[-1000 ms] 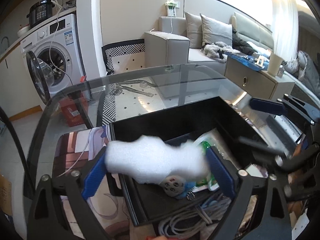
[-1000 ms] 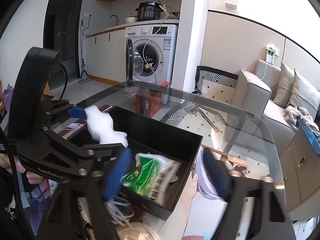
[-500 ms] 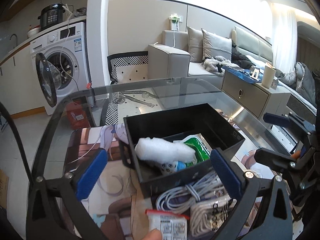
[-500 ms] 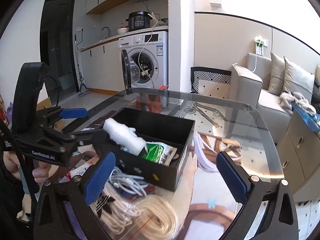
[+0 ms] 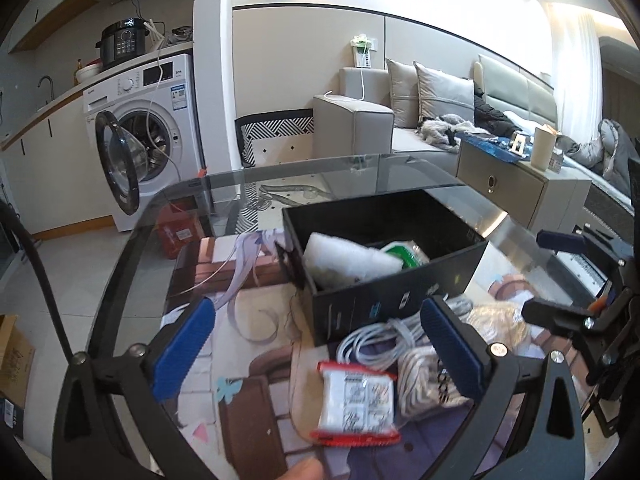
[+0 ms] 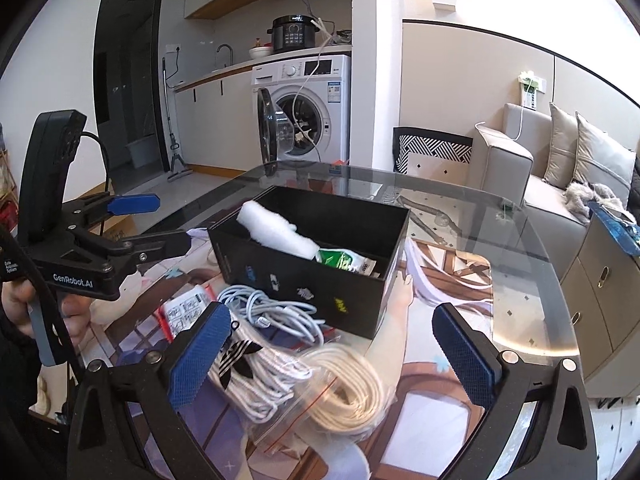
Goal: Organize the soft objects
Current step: 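Withdraw both tools from the black box, then move the right tool down onto the clear adidas bag of white cables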
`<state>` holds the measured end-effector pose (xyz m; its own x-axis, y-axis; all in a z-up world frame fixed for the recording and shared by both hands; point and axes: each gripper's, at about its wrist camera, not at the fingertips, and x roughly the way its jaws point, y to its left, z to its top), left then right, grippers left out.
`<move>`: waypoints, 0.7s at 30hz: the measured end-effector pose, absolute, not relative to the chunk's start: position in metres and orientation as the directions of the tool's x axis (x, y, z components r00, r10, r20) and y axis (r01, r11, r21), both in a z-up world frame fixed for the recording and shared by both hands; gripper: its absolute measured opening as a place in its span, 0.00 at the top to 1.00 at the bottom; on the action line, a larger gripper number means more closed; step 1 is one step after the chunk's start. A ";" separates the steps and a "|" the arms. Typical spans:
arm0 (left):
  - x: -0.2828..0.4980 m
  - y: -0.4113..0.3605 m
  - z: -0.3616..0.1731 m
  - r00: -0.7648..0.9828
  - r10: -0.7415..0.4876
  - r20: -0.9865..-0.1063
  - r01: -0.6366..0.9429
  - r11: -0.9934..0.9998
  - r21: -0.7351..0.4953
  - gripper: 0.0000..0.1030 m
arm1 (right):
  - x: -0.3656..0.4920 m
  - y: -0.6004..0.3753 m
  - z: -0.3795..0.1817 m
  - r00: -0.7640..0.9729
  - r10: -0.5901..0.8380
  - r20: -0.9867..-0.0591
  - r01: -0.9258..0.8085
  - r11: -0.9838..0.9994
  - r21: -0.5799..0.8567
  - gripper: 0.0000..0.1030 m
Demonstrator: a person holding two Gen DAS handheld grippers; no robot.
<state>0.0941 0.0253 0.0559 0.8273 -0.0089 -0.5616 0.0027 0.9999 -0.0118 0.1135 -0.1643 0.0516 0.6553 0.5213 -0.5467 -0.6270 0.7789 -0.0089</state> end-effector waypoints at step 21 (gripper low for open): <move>0.077 0.027 0.017 0.790 0.000 -0.613 -0.010 1.000 -0.014 0.00 | 0.091 -0.150 0.038 0.625 0.522 -0.581 -0.677 0.733 -0.070 0.00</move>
